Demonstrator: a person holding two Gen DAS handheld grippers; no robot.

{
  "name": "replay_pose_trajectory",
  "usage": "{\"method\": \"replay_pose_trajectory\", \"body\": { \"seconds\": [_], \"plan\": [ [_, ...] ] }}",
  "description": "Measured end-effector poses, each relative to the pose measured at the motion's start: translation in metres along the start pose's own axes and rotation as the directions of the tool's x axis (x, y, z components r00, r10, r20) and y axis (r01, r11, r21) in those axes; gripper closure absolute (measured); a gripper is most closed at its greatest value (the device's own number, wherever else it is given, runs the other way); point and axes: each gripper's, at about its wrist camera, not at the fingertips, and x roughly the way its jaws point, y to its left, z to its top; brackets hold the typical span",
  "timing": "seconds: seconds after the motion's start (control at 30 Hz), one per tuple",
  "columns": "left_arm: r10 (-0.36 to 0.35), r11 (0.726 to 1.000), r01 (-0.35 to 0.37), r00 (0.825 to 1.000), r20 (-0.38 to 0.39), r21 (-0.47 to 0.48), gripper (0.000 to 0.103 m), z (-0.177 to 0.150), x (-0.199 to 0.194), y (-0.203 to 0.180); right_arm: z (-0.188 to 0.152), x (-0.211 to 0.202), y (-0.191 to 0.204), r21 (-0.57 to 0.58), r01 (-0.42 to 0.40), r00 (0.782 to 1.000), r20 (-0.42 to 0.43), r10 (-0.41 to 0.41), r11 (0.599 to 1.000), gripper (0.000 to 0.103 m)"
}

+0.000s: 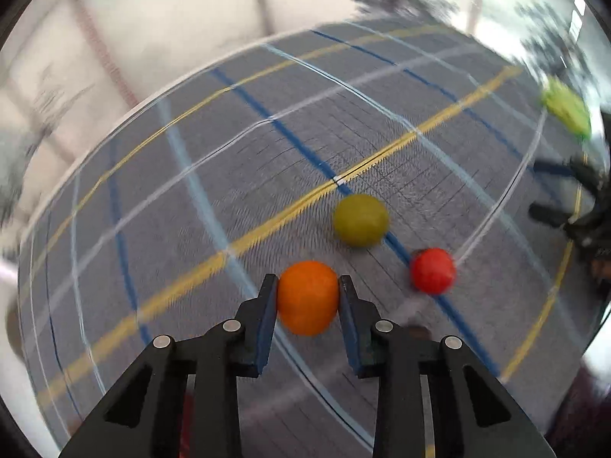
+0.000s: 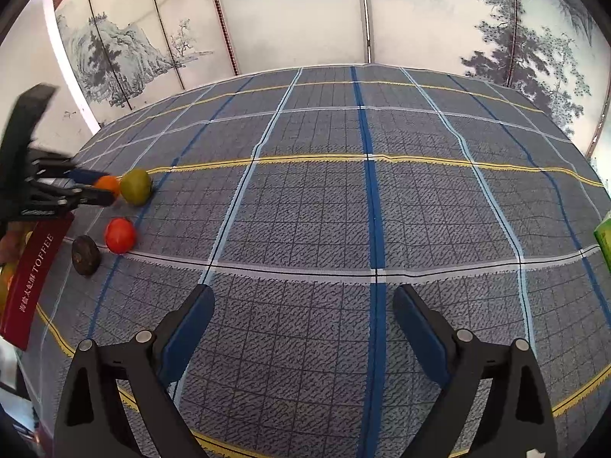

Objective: Organize fruits
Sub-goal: 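Carry the orange in the left gripper toward the tray while the right gripper grasps the dark brown fruit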

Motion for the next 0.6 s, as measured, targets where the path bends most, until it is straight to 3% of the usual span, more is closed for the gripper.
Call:
{"method": "replay_pose_trajectory", "body": {
  "seconds": [0.13, 0.23, 0.37, 0.5, 0.6],
  "plan": [
    [0.007, 0.989, -0.001, 0.999, 0.037, -0.151, 0.071, -0.030, -0.035, -0.006, -0.001, -0.005, 0.005, -0.021, -0.009, 1.000, 0.028, 0.010, 1.000, 0.010],
    [-0.024, 0.968, 0.039, 0.998, 0.064, -0.248, 0.071, -0.057, -0.060, -0.012, -0.002, -0.016, 0.020, -0.059, -0.117, 0.991, 0.056, 0.120, 0.991, 0.021],
    [0.004, 0.961, 0.018, 0.997, 0.080, -0.275, 0.071, -0.085, -0.084, -0.026, -0.001, -0.020, 0.057, -0.122, -0.251, 0.966, 0.038, 0.257, 0.960, 0.032],
    [0.009, 0.956, 0.014, 0.997, 0.078, -0.293, 0.071, -0.104, -0.100, -0.032, 0.002, -0.016, 0.097, -0.237, -0.271, 0.959, 0.016, 0.282, 0.933, 0.040],
    [0.029, 0.953, 0.000, 0.995, 0.091, -0.303, 0.071, -0.114, -0.111, -0.033, 0.014, -0.008, 0.114, -0.259, -0.285, 0.955, 0.001, 0.295, 0.923, 0.047]
  ]
}}
